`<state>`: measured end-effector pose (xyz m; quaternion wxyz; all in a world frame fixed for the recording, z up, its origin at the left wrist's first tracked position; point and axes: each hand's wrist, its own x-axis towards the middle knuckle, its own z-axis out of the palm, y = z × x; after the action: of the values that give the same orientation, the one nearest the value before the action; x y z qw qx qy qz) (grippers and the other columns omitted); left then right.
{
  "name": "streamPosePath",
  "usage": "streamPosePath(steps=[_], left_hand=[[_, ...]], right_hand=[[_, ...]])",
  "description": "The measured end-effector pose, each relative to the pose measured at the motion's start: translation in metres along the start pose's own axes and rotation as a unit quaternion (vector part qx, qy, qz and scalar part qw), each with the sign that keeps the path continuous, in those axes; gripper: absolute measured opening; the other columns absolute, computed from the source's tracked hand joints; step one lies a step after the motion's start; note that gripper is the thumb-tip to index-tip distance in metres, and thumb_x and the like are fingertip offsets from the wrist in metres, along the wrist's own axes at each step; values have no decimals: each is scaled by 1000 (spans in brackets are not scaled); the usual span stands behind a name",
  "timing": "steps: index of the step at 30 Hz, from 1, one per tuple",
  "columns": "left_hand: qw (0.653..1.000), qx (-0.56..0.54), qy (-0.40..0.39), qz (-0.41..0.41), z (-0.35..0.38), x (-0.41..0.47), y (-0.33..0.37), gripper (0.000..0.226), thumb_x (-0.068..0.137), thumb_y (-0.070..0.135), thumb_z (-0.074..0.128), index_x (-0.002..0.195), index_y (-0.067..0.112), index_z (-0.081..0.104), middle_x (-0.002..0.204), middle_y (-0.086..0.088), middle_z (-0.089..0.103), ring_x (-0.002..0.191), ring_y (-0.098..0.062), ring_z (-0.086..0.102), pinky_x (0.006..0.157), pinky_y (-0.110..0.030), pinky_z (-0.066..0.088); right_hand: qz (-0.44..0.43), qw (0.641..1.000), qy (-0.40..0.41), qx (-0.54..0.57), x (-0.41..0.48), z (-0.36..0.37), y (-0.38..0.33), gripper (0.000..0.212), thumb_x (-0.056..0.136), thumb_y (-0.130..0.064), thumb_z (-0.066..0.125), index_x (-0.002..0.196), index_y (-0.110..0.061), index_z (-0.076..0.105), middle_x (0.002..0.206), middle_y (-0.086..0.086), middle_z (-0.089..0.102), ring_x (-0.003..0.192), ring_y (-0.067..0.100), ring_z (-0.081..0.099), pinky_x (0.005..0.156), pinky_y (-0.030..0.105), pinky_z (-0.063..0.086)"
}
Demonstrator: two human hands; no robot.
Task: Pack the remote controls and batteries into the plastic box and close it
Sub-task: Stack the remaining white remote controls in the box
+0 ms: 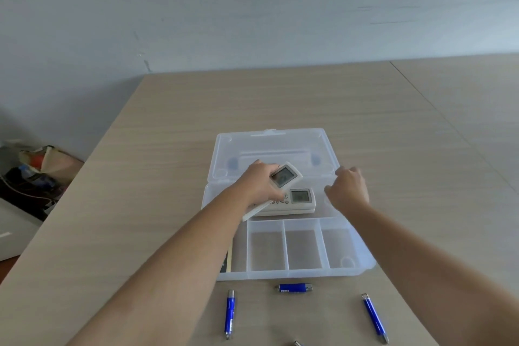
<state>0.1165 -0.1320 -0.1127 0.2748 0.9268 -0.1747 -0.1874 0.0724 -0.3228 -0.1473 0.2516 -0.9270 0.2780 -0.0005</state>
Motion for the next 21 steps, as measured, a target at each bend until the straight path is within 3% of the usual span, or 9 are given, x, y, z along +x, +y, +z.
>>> streamPosePath(steps=[2, 4, 6, 9, 13, 18, 21], left_hand=[[998, 54, 3, 34, 8, 3, 13, 47, 71, 20, 75, 114, 13, 58, 106, -7, 44, 93, -25, 53, 77, -27, 45], [992, 108, -11, 70, 19, 7, 22, 60, 74, 18, 72, 129, 12, 51, 117, -11, 46, 103, -27, 54, 86, -31, 48], [982, 160, -27, 94, 31, 10, 26, 74, 78, 14, 67, 145, 9, 35, 127, -11, 45, 112, -27, 52, 93, -36, 49], [962, 244, -35, 114, 45, 14, 21, 74, 84, 6, 61, 149, 8, 27, 131, -10, 43, 114, -27, 51, 91, -39, 50], [952, 280, -18, 120, 52, 17, 10, 75, 85, 4, 61, 150, 8, 24, 133, -8, 39, 104, -29, 56, 80, -37, 52], [942, 307, 10, 138, 55, 18, 7, 70, 87, 3, 58, 150, 5, 27, 136, -10, 40, 121, -27, 48, 91, -37, 51], [942, 304, 21, 139, 56, 18, 5, 65, 87, 4, 59, 147, 6, 34, 135, -9, 42, 124, -25, 44, 90, -37, 51]], right_hand=[[15, 1000, -6, 7, 5, -6, 15, 41, 83, -6, 61, 122, -3, 54, 127, 17, 49, 109, 33, 55, 80, 34, 46], [27, 999, -18, 30, 10, -7, 28, 40, 80, 0, 60, 120, -4, 55, 122, 17, 54, 102, 33, 57, 74, 31, 44], [34, 997, -27, 64, 12, -6, 37, 30, 77, 5, 56, 105, -6, 60, 109, 17, 63, 86, 31, 58, 67, 30, 47], [35, 995, -26, 89, 14, -5, 45, 16, 76, 4, 55, 84, -10, 56, 98, 15, 66, 76, 26, 53, 62, 28, 43], [36, 993, -45, 105, 18, -7, 47, 14, 75, 3, 57, 85, -7, 57, 92, 11, 62, 76, 27, 55, 62, 29, 47], [32, 993, -46, 102, 18, -4, 49, 13, 75, 3, 55, 83, -7, 56, 88, 10, 60, 73, 26, 53, 58, 27, 44], [31, 993, -48, 105, 18, -4, 49, 13, 75, 2, 58, 84, -7, 56, 88, 9, 60, 74, 27, 54, 59, 28, 45]])
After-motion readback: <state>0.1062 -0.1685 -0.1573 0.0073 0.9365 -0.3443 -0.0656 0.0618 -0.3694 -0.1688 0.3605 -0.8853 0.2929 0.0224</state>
